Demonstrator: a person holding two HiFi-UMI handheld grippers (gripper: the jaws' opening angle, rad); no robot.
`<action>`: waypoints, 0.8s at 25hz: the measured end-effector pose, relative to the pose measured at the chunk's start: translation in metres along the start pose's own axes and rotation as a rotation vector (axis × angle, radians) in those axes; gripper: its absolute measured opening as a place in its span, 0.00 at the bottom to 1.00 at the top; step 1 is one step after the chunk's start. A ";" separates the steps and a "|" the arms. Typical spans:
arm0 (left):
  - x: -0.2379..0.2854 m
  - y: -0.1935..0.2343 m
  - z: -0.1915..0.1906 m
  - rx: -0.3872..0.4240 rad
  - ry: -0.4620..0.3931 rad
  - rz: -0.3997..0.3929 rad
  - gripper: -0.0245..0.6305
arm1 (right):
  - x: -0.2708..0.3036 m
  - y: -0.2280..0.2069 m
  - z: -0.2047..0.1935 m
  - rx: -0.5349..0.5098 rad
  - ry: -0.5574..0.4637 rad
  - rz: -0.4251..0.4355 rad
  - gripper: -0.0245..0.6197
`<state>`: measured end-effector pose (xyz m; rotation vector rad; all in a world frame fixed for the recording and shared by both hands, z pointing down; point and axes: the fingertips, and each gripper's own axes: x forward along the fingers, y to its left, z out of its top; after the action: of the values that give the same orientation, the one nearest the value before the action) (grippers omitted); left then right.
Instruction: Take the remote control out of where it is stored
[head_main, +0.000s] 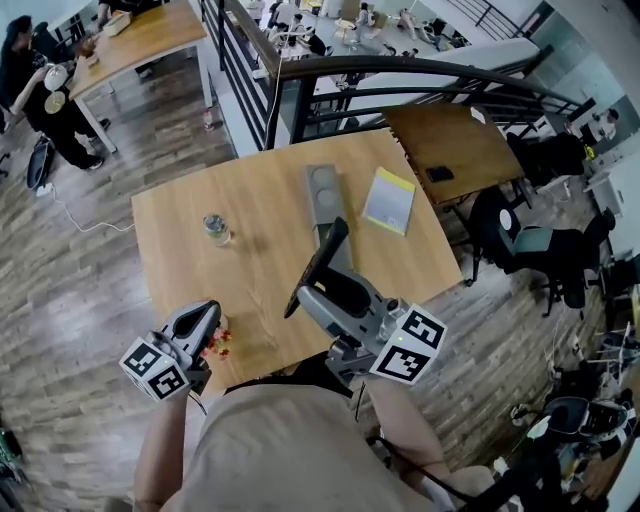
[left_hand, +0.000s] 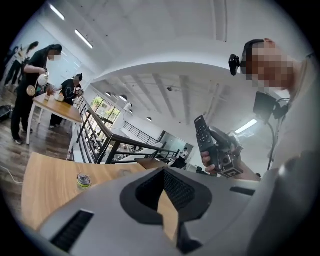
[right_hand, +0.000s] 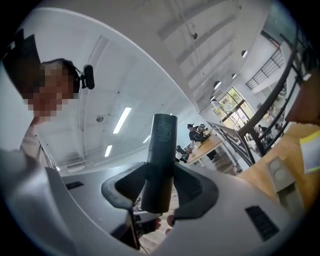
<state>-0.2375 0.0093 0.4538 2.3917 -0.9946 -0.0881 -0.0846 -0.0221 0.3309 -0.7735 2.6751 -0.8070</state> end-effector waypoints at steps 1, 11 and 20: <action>0.007 -0.001 0.001 0.014 0.005 0.006 0.04 | 0.002 -0.003 -0.001 0.031 -0.011 0.014 0.32; 0.055 -0.028 -0.011 0.009 -0.044 0.172 0.04 | -0.055 -0.049 0.016 0.055 0.067 0.060 0.32; 0.089 -0.044 -0.032 -0.003 -0.086 0.366 0.04 | -0.089 -0.123 -0.003 -0.082 0.257 0.041 0.32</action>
<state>-0.1361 -0.0102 0.4715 2.1787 -1.4528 -0.0578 0.0394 -0.0586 0.4100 -0.6708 2.9568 -0.8422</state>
